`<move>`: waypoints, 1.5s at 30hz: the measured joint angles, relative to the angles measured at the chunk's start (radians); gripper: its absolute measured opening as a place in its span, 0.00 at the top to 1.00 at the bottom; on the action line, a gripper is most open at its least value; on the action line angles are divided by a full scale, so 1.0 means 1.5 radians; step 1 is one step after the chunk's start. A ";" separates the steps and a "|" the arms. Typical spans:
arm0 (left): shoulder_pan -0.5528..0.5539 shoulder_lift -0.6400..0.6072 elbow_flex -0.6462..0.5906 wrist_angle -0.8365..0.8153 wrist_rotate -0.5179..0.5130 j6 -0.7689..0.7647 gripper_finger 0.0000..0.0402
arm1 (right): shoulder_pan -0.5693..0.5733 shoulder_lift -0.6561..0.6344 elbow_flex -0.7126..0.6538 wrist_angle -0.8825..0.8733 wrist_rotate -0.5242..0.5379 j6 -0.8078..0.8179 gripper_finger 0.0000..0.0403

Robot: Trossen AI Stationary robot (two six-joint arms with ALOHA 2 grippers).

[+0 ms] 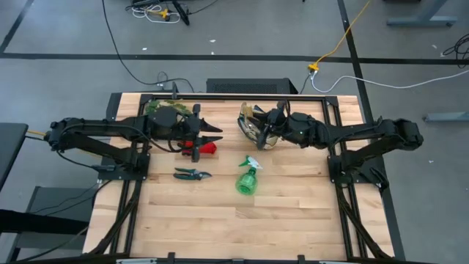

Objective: Pick & Place Garden tools in Gardening bag
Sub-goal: Put the brown hand rake into the patterned white gardening bag

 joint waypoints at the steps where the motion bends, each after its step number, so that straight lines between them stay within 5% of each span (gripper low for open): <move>1: 0.000 0.000 0.000 -0.009 0.000 -0.001 0.74 | -0.005 -0.001 0.000 -0.009 0.000 0.003 0.89; 45: -0.001 0.001 0.000 -0.057 0.000 -0.020 0.74 | -0.108 -0.005 0.000 -0.311 -0.006 0.074 0.89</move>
